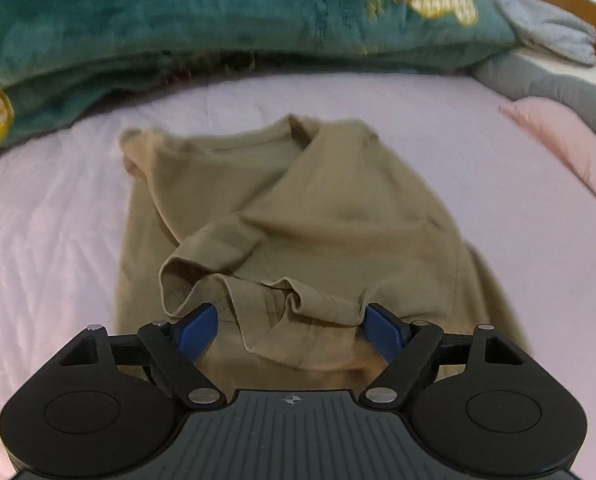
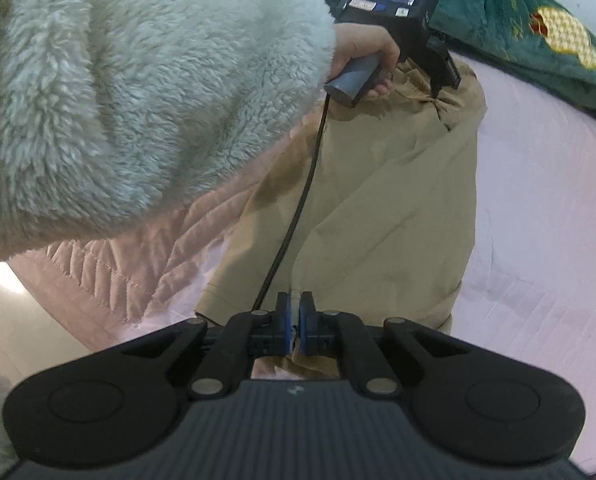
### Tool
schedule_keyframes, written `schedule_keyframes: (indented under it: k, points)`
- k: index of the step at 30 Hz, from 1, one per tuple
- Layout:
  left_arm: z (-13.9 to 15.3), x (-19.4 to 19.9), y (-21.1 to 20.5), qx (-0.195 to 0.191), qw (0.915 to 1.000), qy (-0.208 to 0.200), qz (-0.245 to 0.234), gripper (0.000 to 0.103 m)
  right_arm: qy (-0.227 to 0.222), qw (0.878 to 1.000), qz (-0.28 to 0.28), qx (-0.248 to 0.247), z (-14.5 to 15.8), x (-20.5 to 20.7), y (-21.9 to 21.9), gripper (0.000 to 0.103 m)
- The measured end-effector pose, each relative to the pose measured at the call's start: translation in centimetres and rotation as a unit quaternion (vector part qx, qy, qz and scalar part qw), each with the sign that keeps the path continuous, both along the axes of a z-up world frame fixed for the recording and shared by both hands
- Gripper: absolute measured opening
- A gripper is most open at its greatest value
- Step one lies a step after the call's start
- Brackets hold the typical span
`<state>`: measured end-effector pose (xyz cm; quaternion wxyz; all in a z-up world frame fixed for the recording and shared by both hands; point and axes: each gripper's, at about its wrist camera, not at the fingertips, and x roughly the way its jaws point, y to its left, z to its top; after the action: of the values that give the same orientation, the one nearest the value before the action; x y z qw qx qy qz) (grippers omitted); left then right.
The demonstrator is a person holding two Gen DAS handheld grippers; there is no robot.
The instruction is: Fold clothes
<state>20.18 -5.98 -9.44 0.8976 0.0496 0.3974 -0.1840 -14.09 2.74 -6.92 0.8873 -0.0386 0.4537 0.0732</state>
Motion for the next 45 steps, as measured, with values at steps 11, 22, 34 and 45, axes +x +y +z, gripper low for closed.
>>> schedule_keyframes:
  k: [11, 22, 34, 45]
  points:
    - [0.4, -1.0, 1.7, -0.047, 0.9985, -0.004, -0.026, 0.023, 0.003, 1.000, -0.003, 0.025, -0.3, 0.2, -0.6, 0.006]
    - [2.4, -0.5, 2.3, -0.070, 0.9969, -0.016, -0.031, 0.017, -0.017, 1.000, 0.005, 0.019, 0.2, -0.4, -0.4, 0.006]
    - [6.3, 1.6, 5.8, -0.089, 0.9939, -0.062, 0.022, 0.017, -0.029, 0.998, 0.052, 0.009, 1.4, -1.5, 0.8, 0.006]
    - [5.3, 1.6, 5.2, -0.057, 0.9975, -0.038, -0.014, 0.046, 0.037, 0.998, 0.041, 0.019, -0.1, -0.9, -0.4, 0.007]
